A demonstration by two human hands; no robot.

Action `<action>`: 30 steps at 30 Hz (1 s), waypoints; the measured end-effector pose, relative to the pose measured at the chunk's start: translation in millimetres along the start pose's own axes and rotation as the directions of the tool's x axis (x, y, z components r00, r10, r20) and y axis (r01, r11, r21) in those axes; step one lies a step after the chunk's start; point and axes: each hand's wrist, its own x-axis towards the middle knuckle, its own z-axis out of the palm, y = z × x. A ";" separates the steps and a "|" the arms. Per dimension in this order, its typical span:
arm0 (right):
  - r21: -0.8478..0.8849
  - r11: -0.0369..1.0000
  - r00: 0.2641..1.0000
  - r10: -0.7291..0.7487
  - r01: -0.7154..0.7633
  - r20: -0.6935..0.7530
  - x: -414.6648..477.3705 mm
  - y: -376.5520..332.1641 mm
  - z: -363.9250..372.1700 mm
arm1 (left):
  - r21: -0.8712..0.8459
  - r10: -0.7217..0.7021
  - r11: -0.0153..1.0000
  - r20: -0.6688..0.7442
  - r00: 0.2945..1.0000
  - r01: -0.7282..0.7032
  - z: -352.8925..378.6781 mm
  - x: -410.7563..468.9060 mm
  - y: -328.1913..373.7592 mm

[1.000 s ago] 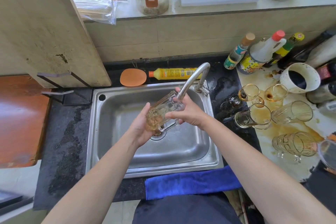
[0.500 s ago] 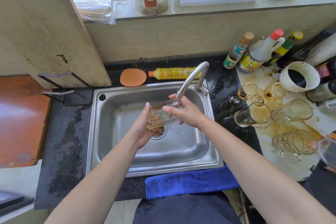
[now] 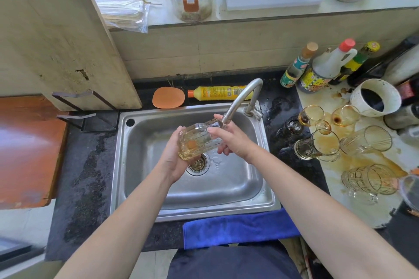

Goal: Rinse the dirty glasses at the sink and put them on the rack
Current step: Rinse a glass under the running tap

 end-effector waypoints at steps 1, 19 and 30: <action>-0.011 1.000 1.000 -0.003 0.002 -0.018 0.0 -0.6 1.4 | -0.022 0.004 1.000 0.014 1.000 -0.003 0.4 -1.1 -1.2; 0.239 0.916 0.897 0.376 -0.323 -0.232 -9.8 26.3 -24.8 | 0.207 0.010 0.978 0.085 0.996 -0.028 35.7 21.4 -18.9; 0.313 0.931 0.972 0.224 -0.189 -0.077 -5.3 20.5 -14.4 | 0.156 0.066 0.986 -0.014 0.998 -0.063 22.2 19.4 -9.8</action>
